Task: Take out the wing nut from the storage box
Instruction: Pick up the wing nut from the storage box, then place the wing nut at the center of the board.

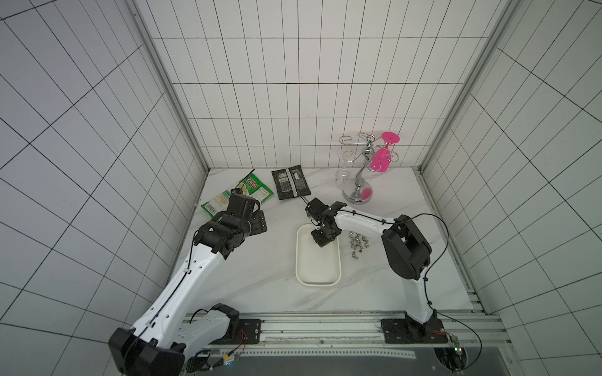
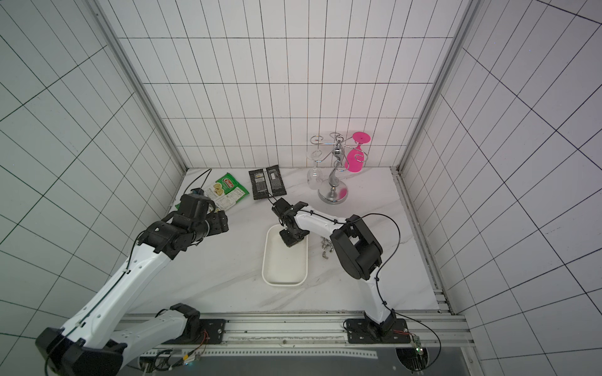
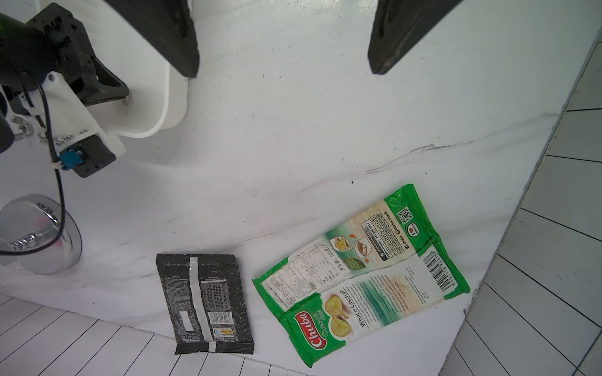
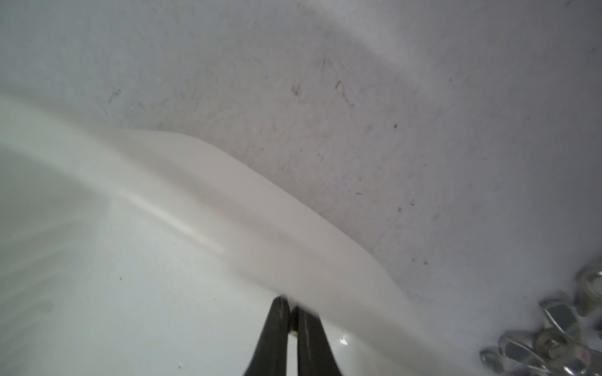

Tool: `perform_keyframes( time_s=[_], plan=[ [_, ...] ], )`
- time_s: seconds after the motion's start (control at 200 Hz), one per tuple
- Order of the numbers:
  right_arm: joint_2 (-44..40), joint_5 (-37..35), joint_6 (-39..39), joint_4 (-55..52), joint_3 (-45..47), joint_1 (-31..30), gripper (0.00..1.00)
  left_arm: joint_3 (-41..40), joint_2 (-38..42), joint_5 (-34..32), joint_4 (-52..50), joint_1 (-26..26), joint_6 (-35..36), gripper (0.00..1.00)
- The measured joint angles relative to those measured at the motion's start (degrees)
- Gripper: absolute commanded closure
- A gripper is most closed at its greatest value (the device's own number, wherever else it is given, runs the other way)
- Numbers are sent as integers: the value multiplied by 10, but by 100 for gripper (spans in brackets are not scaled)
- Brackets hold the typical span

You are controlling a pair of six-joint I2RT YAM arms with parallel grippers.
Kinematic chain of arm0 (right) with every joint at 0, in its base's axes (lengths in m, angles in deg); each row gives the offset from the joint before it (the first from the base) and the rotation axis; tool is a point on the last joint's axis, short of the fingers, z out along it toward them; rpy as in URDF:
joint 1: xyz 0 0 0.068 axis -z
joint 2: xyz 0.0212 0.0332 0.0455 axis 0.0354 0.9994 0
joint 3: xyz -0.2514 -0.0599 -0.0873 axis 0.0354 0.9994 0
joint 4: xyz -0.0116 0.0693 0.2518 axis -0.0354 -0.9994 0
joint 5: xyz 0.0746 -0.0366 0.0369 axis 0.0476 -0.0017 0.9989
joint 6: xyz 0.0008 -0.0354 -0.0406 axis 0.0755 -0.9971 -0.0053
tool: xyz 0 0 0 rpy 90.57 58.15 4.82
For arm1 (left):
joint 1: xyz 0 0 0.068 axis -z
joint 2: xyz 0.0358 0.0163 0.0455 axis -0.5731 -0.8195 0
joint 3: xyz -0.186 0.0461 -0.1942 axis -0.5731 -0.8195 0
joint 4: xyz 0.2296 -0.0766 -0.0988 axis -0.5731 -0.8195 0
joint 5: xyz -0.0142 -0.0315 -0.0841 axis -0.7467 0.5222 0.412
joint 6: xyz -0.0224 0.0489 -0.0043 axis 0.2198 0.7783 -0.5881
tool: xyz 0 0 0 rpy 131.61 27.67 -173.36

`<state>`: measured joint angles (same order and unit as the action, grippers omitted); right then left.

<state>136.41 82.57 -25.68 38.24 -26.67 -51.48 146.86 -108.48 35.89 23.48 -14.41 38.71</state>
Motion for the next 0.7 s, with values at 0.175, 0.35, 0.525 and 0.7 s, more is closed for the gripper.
perform_keyframes(
  time_s=[0.175,0.35,0.525,0.7],
  plan=[
    [-58,7,7,8,24,0,95,0,0,0,0,0,0,15],
    [-152,18,17,25,54,17,96,0,0,0,0,0,0,15],
    [-247,18,32,43,125,62,96,0,0,0,0,0,0,15],
    [-312,19,52,44,225,112,96,0,0,0,0,0,0,15]
  ],
)
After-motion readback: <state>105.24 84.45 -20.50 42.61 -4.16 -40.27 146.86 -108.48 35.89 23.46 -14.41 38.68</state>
